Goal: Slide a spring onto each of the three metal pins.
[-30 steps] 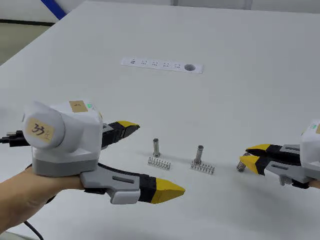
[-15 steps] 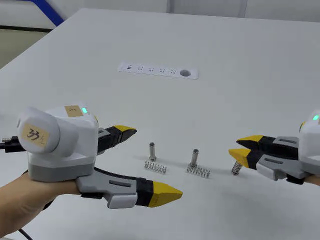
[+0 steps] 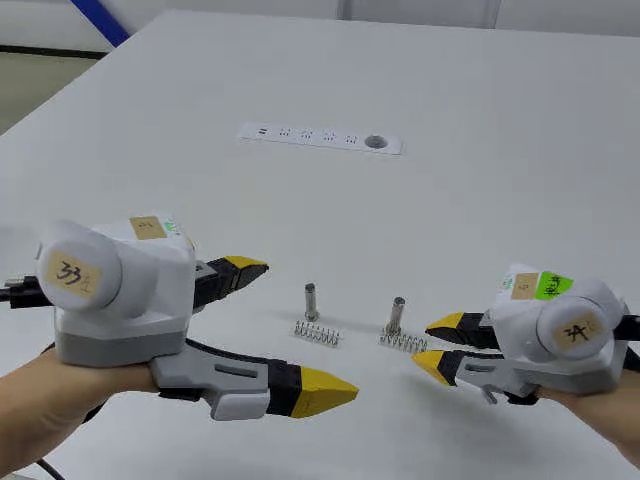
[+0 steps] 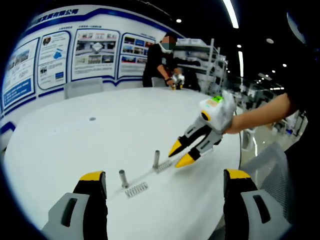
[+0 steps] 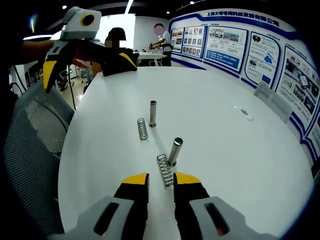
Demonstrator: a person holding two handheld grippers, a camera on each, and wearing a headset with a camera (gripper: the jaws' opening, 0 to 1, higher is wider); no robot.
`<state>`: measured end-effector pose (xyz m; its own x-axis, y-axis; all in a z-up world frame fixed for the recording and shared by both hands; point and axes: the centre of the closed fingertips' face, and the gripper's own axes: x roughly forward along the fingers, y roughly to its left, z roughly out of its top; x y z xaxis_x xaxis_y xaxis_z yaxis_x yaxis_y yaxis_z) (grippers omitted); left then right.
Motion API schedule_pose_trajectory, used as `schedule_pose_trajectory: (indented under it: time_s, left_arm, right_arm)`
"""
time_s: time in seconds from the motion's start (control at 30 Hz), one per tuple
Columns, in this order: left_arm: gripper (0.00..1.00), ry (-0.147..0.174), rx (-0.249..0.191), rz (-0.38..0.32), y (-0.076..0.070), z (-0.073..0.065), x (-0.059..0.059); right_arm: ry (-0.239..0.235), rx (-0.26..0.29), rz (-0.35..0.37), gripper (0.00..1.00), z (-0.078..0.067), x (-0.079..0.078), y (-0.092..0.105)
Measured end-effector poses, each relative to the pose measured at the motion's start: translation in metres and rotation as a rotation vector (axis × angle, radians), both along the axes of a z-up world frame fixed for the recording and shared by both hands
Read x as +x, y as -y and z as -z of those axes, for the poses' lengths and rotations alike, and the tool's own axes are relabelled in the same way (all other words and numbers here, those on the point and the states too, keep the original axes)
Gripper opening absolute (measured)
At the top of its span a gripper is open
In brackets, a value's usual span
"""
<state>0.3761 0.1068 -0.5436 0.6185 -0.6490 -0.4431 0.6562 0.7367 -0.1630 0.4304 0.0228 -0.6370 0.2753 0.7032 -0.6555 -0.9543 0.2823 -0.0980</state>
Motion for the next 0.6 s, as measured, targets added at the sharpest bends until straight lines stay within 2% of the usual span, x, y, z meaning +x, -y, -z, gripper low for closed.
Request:
schedule_pose_trajectory:
  time_s: [0.07, 0.13, 0.27, 0.33, 0.43, 0.47, 0.57, 0.6]
  left_arm:
    - [0.99, -0.005, -0.005, -0.004, 0.000, 0.001, 0.000]
    - [0.99, -0.009, -0.004, -0.002, 0.000, 0.003, 0.000]
    - [0.98, -0.021, -0.004, 0.001, 0.000, 0.007, -0.001]
    - [0.98, -0.025, -0.004, 0.001, 0.000, 0.008, 0.000]
    - [0.98, -0.027, -0.006, 0.004, 0.000, 0.008, -0.001]
    - [0.98, -0.028, -0.006, 0.005, 0.001, 0.009, -0.001]
    - [0.98, -0.031, -0.005, 0.007, 0.001, 0.010, -0.002]
    - [0.98, -0.032, -0.006, 0.008, 0.001, 0.010, -0.002]
  right_arm:
    - [-0.003, -0.030, 0.006, 0.20, 0.006, 0.003, -0.001]
    - [0.028, -0.068, -0.008, 0.20, 0.009, 0.007, -0.001]
    - [-0.014, -0.070, 0.004, 0.20, 0.015, 0.010, -0.004]
    - [-0.012, -0.073, 0.009, 0.19, 0.018, 0.013, -0.004]
    - [-0.061, -0.067, 0.025, 0.19, 0.022, 0.011, -0.004]
    - [-0.062, -0.069, 0.023, 0.19, 0.023, 0.011, -0.005]
    - [-0.070, -0.103, 0.010, 0.19, 0.029, 0.009, -0.002]
    - [-0.087, -0.073, 0.022, 0.18, 0.027, 0.009, -0.004]
